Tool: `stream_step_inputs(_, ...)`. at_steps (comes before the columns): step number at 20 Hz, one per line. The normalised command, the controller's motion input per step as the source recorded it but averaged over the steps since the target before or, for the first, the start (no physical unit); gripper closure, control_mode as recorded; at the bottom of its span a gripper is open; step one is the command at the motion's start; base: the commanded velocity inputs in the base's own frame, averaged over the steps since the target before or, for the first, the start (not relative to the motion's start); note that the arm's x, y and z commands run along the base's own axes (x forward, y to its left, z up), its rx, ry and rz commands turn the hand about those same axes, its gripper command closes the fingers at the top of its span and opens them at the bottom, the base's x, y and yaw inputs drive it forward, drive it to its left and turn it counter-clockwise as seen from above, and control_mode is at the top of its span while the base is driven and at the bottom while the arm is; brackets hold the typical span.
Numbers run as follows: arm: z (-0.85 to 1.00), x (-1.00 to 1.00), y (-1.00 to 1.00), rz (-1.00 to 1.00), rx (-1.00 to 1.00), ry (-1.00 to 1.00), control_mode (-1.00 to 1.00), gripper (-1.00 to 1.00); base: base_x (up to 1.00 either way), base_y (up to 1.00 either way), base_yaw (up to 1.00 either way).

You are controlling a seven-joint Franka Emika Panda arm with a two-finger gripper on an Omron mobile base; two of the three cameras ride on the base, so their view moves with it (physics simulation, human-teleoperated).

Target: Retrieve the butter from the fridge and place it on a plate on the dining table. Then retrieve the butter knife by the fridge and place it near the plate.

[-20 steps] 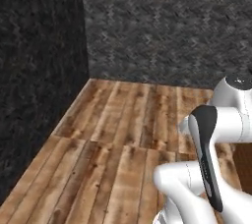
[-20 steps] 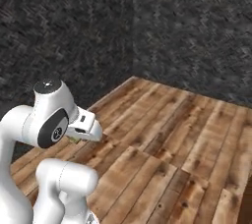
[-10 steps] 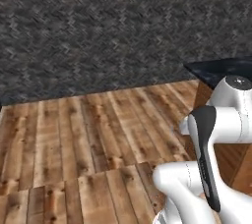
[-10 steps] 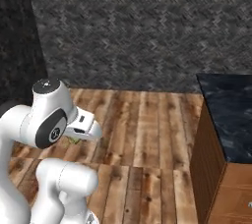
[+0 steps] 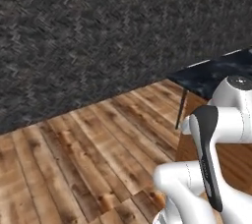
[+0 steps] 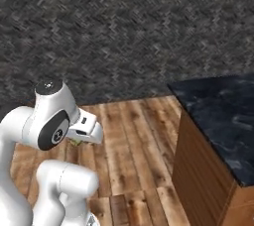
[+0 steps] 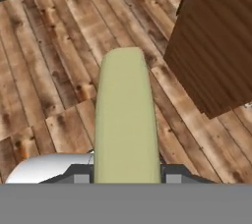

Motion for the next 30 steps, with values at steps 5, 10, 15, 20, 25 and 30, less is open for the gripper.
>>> stream_step_inputs(5,0.00,0.00,0.00,0.00,0.00,0.00,1.00,1.00,0.95,0.93,-0.65)
stream_step_inputs(10,0.00,0.00,0.00,0.00,0.00,0.00,1.00,1.00,0.93,0.96,-0.64)
stream_step_inputs(15,0.00,0.00,0.00,0.00,0.00,0.00,1.00,1.00,0.34,1.00,-0.58)
stream_step_inputs(20,0.00,0.00,0.00,0.00,0.00,0.00,1.00,1.00,0.09,1.00,-0.55)
stream_step_inputs(25,0.00,0.00,0.00,0.00,0.00,0.00,1.00,1.00,0.06,1.00,-0.51)
stream_step_inputs(30,0.00,0.00,0.00,0.00,0.00,0.00,1.00,1.00,0.07,1.00,-0.44)
